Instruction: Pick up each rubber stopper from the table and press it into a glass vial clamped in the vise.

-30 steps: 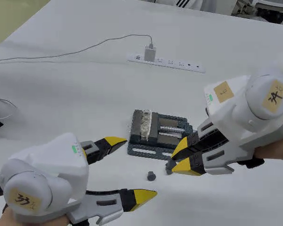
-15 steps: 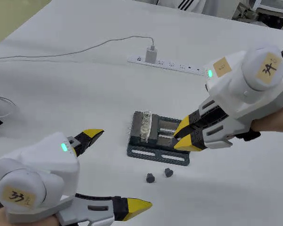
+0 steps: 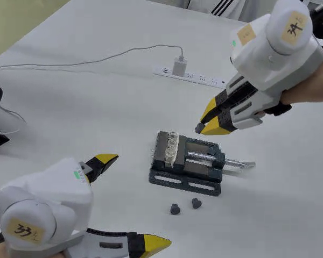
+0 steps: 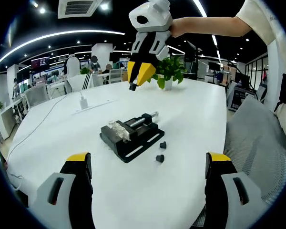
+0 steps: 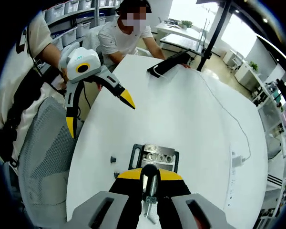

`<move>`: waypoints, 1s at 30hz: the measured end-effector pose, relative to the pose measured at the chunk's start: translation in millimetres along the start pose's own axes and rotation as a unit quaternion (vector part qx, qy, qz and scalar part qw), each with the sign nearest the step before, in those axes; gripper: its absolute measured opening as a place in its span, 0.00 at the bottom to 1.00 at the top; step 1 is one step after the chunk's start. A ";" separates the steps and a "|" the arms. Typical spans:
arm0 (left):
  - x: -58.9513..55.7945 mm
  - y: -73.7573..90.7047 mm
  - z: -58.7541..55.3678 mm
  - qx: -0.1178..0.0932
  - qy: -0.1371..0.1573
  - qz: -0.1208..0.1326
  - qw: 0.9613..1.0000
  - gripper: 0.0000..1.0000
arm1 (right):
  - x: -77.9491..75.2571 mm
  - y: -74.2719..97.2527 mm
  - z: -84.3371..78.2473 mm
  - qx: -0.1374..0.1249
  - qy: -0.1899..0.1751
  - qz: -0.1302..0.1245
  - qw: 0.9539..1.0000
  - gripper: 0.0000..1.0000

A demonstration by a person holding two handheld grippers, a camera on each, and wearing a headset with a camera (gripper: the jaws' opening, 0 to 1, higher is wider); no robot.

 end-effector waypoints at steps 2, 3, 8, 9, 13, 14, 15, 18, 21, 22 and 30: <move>0.1 -0.1 -1.4 0.004 0.000 0.000 1.000 0.99 | -5.9 -3.4 1.6 0.007 0.010 0.004 1.000 0.06; 0.4 -0.2 -2.1 0.005 0.001 0.001 1.000 0.99 | -8.5 -4.7 2.0 0.012 0.014 0.007 1.000 0.06; 1.4 -1.2 -5.2 0.011 0.004 0.001 1.000 0.99 | -25.2 -11.6 3.8 0.033 0.036 0.010 0.999 0.06; 1.3 -1.6 -5.5 0.012 0.004 0.001 1.000 0.99 | -27.9 -13.3 4.3 0.037 0.043 0.015 0.998 0.06; 1.2 -3.4 -5.3 0.014 0.005 -0.002 1.000 0.99 | -34.5 -18.0 4.1 0.050 0.054 0.021 0.997 0.06; 1.4 -4.0 -5.1 0.015 0.005 -0.002 1.000 0.99 | -37.8 -22.1 5.3 0.054 0.054 0.026 0.997 0.06; 1.8 -4.3 -5.0 0.015 0.005 -0.001 1.000 0.99 | -39.3 -24.2 5.7 0.054 0.054 0.029 0.997 0.06; 2.7 -5.3 -4.6 0.015 0.008 0.000 1.000 0.99 | -40.7 -34.1 6.4 0.063 0.057 0.036 0.996 0.06; 3.7 -6.6 -5.7 0.019 0.009 0.000 1.000 0.98 | -43.8 -41.6 8.5 0.072 0.061 0.047 0.994 0.06; 3.8 -6.9 -6.0 0.020 0.010 0.000 1.000 0.98 | -43.4 -42.9 8.0 0.074 0.063 0.052 0.994 0.06; 5.5 -7.1 -8.9 0.026 0.015 0.002 1.000 0.98 | -47.2 -59.6 10.6 0.087 0.076 0.069 0.991 0.06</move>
Point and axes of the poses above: the centre of the closed fingertips' face, and the gripper's own axes: y roughly backward along the fingers, x roughly to its left, z roughly out of its top, the point moved 7 cm from there along y, roughly backward along the fingers, and after that the axes turned 2 degrees about x, right-handed, at the moved point
